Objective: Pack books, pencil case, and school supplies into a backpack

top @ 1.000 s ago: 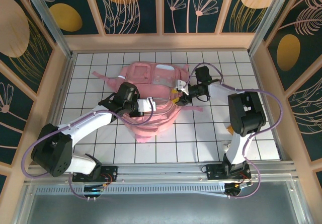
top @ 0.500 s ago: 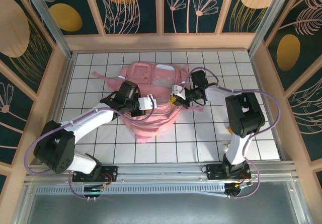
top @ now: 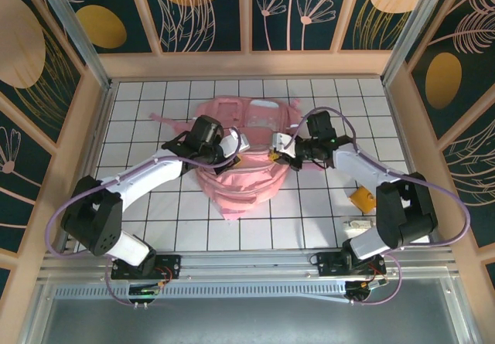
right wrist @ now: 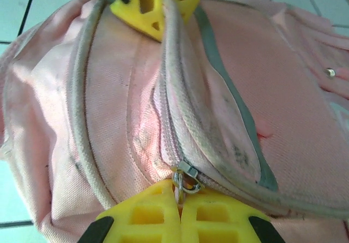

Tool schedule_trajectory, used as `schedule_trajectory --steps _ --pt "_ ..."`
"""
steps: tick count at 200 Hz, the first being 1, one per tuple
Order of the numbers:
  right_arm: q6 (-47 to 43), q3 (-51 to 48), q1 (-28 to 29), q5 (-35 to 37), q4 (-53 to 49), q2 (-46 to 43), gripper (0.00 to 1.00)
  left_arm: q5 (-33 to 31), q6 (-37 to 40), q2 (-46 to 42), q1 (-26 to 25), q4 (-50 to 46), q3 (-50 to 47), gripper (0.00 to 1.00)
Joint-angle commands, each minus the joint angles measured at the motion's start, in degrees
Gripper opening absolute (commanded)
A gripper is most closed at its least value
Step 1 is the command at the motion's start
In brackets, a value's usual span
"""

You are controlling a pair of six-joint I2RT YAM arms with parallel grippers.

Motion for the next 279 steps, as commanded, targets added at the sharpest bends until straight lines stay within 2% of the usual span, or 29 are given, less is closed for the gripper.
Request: schedule_trajectory --steps 1,20,40,55,69,86,107,111,119,125,140,153,163,181,189,198,206,226,255,279 --pt "-0.79 1.03 5.76 -3.97 -6.86 -1.23 0.0 0.71 -7.48 3.11 -0.31 7.78 4.53 0.0" --pt "3.0 2.61 10.52 -6.78 -4.48 0.99 0.0 1.26 -7.16 4.12 -2.8 8.09 4.78 0.0" --pt "6.28 5.75 12.15 -7.3 -5.16 4.12 0.0 1.68 -7.99 4.83 -3.83 7.74 5.05 0.0" --pt "16.07 4.68 12.88 -5.95 2.69 4.72 0.0 3.69 -9.59 4.77 -3.8 7.52 5.06 0.0" --pt "19.91 3.58 12.8 -10.88 5.68 4.86 0.0 5.4 -10.22 4.38 -3.81 7.9 4.42 0.0" --pt "22.37 2.65 11.65 -15.61 7.12 4.0 0.0 3.01 -10.11 3.68 -3.8 7.94 3.58 0.0" --pt "29.62 0.27 10.13 -19.67 11.83 2.27 0.08 1.85 -9.75 3.03 -3.62 7.49 3.38 0.0" --pt "29.91 -0.12 10.17 -19.5 11.6 1.79 0.11 1.99 -9.71 3.05 -3.6 7.48 3.44 0.0" --pt "28.98 -0.6 10.21 -18.55 9.99 0.75 0.24 1.69 -9.85 3.0 -3.57 7.56 3.46 0.0" --pt "28.0 -0.81 10.22 -17.82 8.26 0.21 0.28 1.42 -10.23 3.17 -3.58 7.65 3.62 0.0" --pt "30.0 -0.5 10.15 -15.82 5.06 -0.56 0.32 1.68 -10.37 3.94 -3.48 7.87 4.12 0.0" --pt "35.15 -1.24 9.21 -18.46 5.22 -1.32 0.33 2.51 -10.62 4.32 -3.48 8.79 4.26 0.0" --pt "44.01 -2.51 8.26 -19.98 8.92 -2.64 0.35 2.35 -11.24 4.41 -3.4 9.94 4.08 0.0" --pt "64.42 -4.05 3.84 -13.65 14.98 -6.26 0.38 2.96 -11.67 4.75 -2.74 11.07 4.61 0.0" --pt "69.78 -4.12 2.84 -9.27 14.29 -8.11 0.38 3.57 -11.86 5.22 -2.42 11.0 5.31 0.0" --pt "75.59 -4.3 2.79 0.03 12.43 -10.66 0.43 3.99 -12.25 5.63 -2.1 11.15 6.06 0.0" --pt "80.89 -5.15 2.75 5.13 11.95 -13.15 0.43 4.21 -12.56 5.9 -2.05 11.68 6.35 0.0" --pt "95.66 -8.5 2.82 12.17 12.52 -18.95 0.46 4.25 -12.47 6.34 -1.95 13.35 6.54 0.0" --pt "103.35 -8.78 0.7 21.25 8.01 -23.35 0.47 5.25 -8.62 6.61 -1.91 14.33 5.72 0.0" --pt "103.39 -4.23 -4.16 19.96 2.44 -17.67 0.49 6.41 -4.27 6.61 -1.93 13.77 4.96 0.0"
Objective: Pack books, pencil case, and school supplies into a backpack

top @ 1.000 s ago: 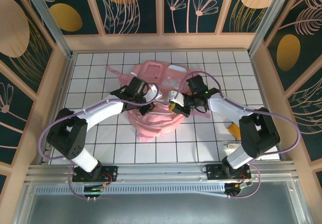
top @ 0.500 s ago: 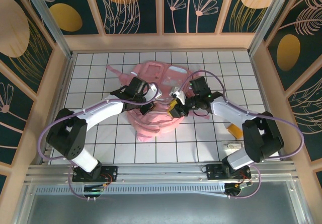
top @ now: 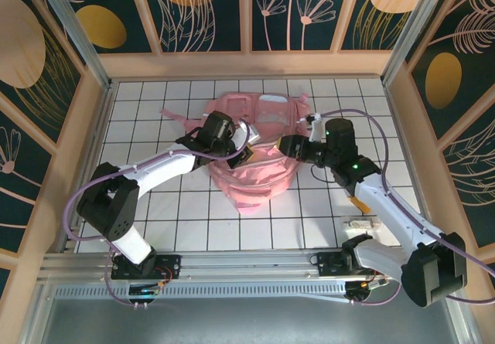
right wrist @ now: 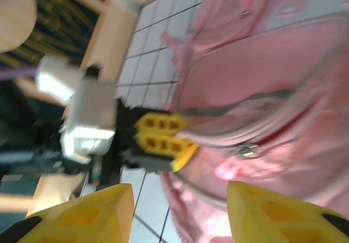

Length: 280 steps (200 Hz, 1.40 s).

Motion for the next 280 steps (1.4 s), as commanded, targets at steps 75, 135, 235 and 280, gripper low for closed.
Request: schedule_trajectory --steps 75,135,235,280 --pt "18.99 11.53 -5.55 -6.08 -6.24 18.45 0.33 5.88 13.55 0.26 0.13 2.76 1.82 0.0" --pt "21.78 11.85 -3.11 -6.85 -6.04 21.65 0.3 5.58 17.76 -0.6 0.41 3.45 0.97 0.0" --pt "31.49 9.26 1.04 -8.24 2.3 20.77 0.2 5.63 19.03 0.6 0.66 3.8 1.46 0.0" --pt "32.16 8.21 2.13 -9.79 4.89 22.27 0.0 4.35 16.04 1.07 0.71 3.45 2.66 0.06"
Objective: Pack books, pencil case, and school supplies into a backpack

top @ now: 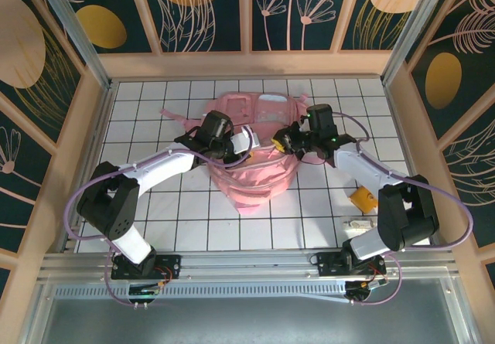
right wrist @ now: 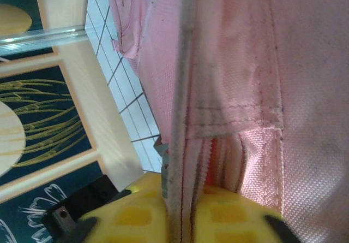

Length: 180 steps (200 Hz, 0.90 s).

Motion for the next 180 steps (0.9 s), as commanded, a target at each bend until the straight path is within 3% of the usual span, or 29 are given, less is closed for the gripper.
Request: schedule_trajectory --steps 1,16,26,33,50,65,87,107,130,180 --pt "1.28 -0.71 2.14 -4.29 4.02 0.54 0.0 2.05 -1.44 0.59 -0.14 4.26 2.79 0.07" --pt "1.54 -0.46 2.16 -4.27 3.55 0.11 0.0 0.83 -5.52 -1.65 -0.2 -0.65 5.44 0.38" --pt "1.79 -0.15 2.28 -3.57 2.8 -0.28 0.0 1.34 -9.52 -4.57 -0.78 -3.76 7.26 0.42" --pt "2.16 -0.05 2.39 -2.73 2.36 -0.78 0.0 1.15 -13.22 -7.21 -1.58 -3.72 7.06 0.51" --pt "3.36 -0.34 2.76 -1.38 2.82 -1.28 0.0 0.65 -24.78 -11.97 -5.07 5.14 0.98 0.66" --pt "4.4 -0.28 2.96 -1.68 3.67 -0.81 0.0 6.34 -32.37 -10.86 -7.14 10.06 -3.37 0.63" --pt "4.9 0.07 3.03 -1.65 4.11 0.08 0.0 2.21 -40.6 -8.59 -7.72 11.51 -5.77 0.52" --pt "5.29 0.0 3.3 -1.64 4.59 0.43 0.0 1.01 -47.39 -8.9 -7.77 14.36 -8.49 0.53" --pt "5.67 0.08 3.75 -1.64 5.04 0.77 0.0 -3.42 -53.65 -6.87 -7.73 11.1 -7.85 0.55" --pt "5.69 -0.61 4.63 -1.37 5.04 0.41 0.0 -6.2 -57.49 -3.02 -7.66 7.33 -1.94 0.57"
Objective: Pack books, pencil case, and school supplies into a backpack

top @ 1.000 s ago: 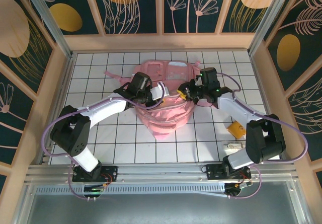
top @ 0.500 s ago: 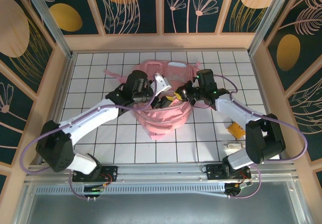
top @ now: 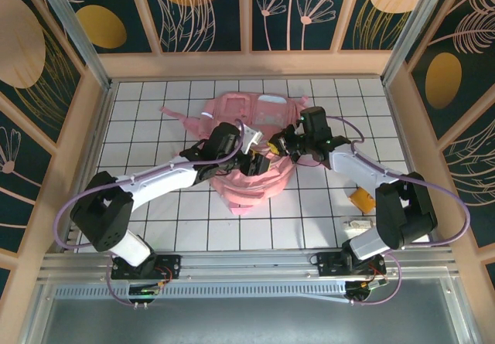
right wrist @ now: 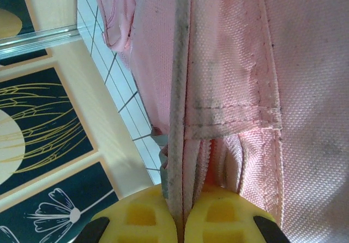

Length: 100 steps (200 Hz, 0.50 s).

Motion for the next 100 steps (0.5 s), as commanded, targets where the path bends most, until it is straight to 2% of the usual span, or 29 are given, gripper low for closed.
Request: schedule_trajectory --steps 1,18,50,70,100 --pt "0.68 -0.2 2.02 -2.9 3.82 -0.64 0.0 -3.41 -4.36 1.38 0.24 -1.63 2.93 0.57" --pt "0.94 -0.68 2.18 -2.73 3.92 -1.0 0.0 -3.55 -3.58 2.82 0.31 -3.6 4.52 0.54" --pt "1.45 -0.39 2.16 -2.64 4.24 -1.12 0.0 -0.97 -3.7 4.85 0.24 -3.83 4.78 0.39" --pt "1.99 -0.2 2.1 -2.48 4.44 -1.05 0.0 -1.35 -3.15 5.33 0.25 -4.38 5.24 0.36" --pt "2.15 0.83 2.3 -2.38 4.32 -0.72 0.0 -0.89 -3.24 5.99 0.07 -4.2 5.75 0.38"
